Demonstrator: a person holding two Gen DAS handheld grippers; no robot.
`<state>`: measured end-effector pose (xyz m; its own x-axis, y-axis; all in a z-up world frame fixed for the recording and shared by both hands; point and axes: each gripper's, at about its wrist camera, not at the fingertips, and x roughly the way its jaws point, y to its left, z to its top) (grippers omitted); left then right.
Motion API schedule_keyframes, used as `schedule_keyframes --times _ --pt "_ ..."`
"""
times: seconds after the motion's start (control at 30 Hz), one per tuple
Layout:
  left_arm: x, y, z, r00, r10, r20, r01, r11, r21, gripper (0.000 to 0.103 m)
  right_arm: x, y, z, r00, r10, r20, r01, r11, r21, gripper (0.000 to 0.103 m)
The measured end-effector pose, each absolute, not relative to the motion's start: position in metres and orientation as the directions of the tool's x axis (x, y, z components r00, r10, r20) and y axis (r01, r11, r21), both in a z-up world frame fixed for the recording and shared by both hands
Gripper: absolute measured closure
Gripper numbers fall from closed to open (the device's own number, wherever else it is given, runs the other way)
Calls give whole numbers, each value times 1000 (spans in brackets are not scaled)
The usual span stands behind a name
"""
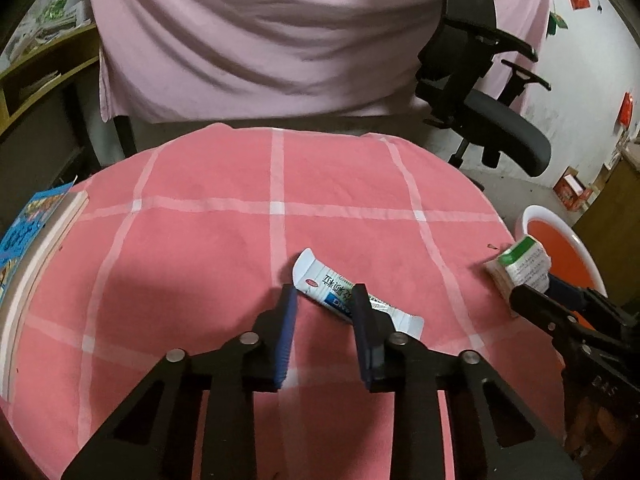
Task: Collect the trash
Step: 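Grasp the white-blue sachet with the left tool while the right tool grasps the paper box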
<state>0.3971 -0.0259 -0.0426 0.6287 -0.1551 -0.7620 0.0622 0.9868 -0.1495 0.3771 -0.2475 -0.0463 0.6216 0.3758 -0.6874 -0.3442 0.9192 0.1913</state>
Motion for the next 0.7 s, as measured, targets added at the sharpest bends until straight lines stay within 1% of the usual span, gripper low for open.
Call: schedule_keyframes --times 0.03,0.1,0.13,0.37,0.43,0.53,0.6,0.63,0.67,0.7 --pt "395 -26 -42 631 -158 -760 63 986 -153 85 376 -247 -46 623 378 -685 -347 918 190 48" --pt "392 -24 -41 633 -172 -755 72 984 -164 88 374 -246 -44 629 382 -677 -359 915 183 48" --pt "392 -25 -40 630 -182 -755 80 982 -170 103 374 -245 -43 631 382 -675 -364 914 177 48" --pt "390 -25 -41 628 -217 -748 106 975 -194 103 373 -243 -43 633 385 -671 -374 912 171 48" --pt "390 -20 -41 622 -237 -747 99 969 -225 103 373 -243 -43 634 386 -670 -372 912 173 48" --pt "391 -9 -41 612 -281 -739 65 950 -306 103 372 -243 -42 643 379 -665 -363 916 170 48" --pt "394 -10 -39 608 -282 -743 57 948 -313 102 371 -245 -42 647 380 -661 -360 917 175 48" --pt "395 -11 -38 608 -279 -743 51 948 -315 99 371 -246 -42 649 379 -660 -355 918 178 48" --pt "396 -13 -36 608 -288 -740 50 944 -326 91 371 -248 -43 651 377 -659 -353 919 176 48" --pt "397 -15 -34 606 -302 -736 56 939 -340 85 371 -250 -43 654 372 -659 -351 920 171 48"
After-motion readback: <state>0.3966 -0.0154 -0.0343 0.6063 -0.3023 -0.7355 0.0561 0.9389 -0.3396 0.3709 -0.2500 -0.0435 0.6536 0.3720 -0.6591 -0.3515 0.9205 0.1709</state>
